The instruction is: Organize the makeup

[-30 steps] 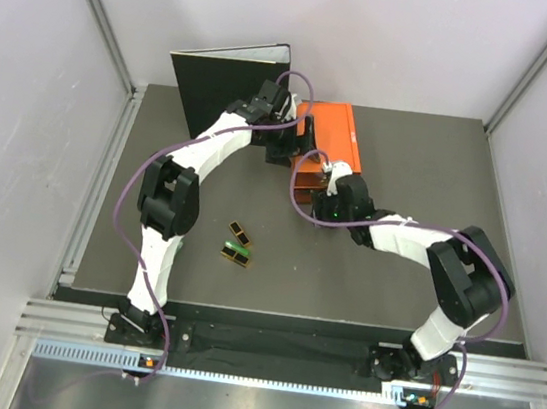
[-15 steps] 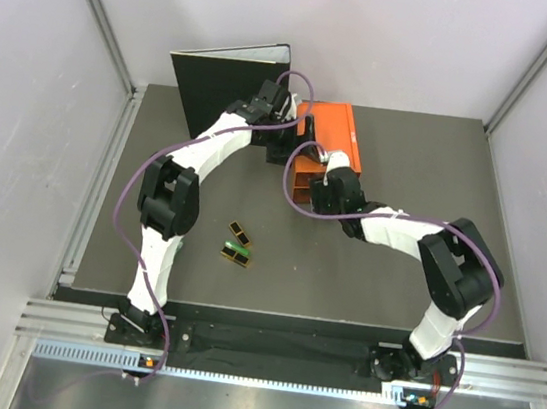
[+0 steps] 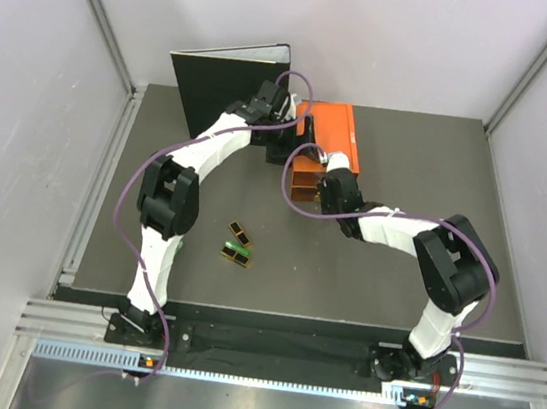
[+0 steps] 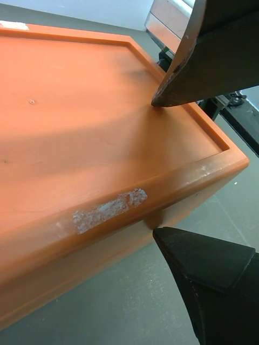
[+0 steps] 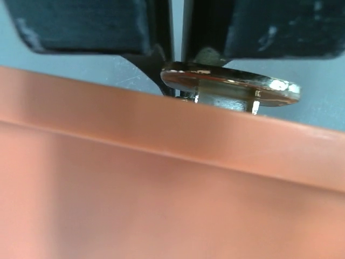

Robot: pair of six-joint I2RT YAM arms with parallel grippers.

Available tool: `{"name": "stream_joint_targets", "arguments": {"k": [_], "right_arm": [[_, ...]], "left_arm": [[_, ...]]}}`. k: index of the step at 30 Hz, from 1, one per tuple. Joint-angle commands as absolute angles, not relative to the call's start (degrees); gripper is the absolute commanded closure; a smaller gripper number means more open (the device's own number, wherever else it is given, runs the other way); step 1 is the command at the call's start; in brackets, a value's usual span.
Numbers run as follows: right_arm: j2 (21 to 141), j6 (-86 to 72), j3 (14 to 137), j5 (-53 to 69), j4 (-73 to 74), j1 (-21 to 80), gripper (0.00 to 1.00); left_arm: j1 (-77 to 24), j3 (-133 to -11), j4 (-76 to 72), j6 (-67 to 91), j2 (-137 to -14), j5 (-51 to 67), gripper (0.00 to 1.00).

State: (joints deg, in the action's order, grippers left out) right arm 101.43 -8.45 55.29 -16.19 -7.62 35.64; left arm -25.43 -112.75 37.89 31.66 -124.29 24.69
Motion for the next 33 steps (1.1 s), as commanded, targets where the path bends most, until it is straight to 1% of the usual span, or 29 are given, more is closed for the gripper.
{"name": "stream_joint_targets", "arguments": {"k": [1, 5, 8, 9, 11, 12, 14, 15, 17, 24, 33], "right_arm": [[100.2, -8.4, 57.1, -15.4, -12.7, 36.1, 0.97], [99.5, -8.6, 56.1, -14.5, -12.3, 36.1, 0.97], [98.9, -8.4, 55.6, -13.1, -12.3, 36.1, 0.87], [98.8, -8.4, 55.6, -12.5, -12.3, 36.1, 0.78], [98.9, -8.4, 55.3, -11.1, -12.4, 36.1, 0.67], [98.8, -8.4, 55.2, -10.6, -12.5, 36.3, 0.60], [99.0, -8.4, 54.8, -10.0, -12.7, 36.4, 0.52], [98.9, -8.3, 54.5, -9.9, -13.4, 36.6, 0.50], [98.6, -8.3, 53.5, -10.1, -14.3, 36.8, 0.48], [100.4, -9.1, 52.4, -12.6, -18.6, 37.4, 0.47], [102.8, -9.1, 55.1, -13.3, -20.0, 37.4, 0.47]], "left_arm": [[-25.4, -112.1, 35.3, 32.1, -123.4, 25.2, 0.04], [-25.4, -112.1, 35.2, 32.4, -123.4, 25.3, 0.04], [-25.4, -112.1, 35.3, 32.3, -123.5, 25.1, 0.04], [-25.4, -112.1, 35.2, 32.3, -123.6, 25.1, 0.04], [-25.4, -112.1, 35.3, 32.4, -123.7, 25.1, 0.04], [-25.4, -112.1, 35.3, 32.4, -123.7, 25.1, 0.04], [-25.4, -111.9, 35.0, 32.5, -123.8, 25.3, 0.04], [-25.4, -111.9, 34.8, 32.5, -123.8, 25.3, 0.04], [-25.4, -111.9, 34.5, 32.4, -124.0, 25.3, 0.04], [-25.4, -111.3, 32.6, 32.2, -124.5, 25.8, 0.04], [-25.4, -109.6, 32.2, 31.2, -123.7, 25.8, 0.04]]}}
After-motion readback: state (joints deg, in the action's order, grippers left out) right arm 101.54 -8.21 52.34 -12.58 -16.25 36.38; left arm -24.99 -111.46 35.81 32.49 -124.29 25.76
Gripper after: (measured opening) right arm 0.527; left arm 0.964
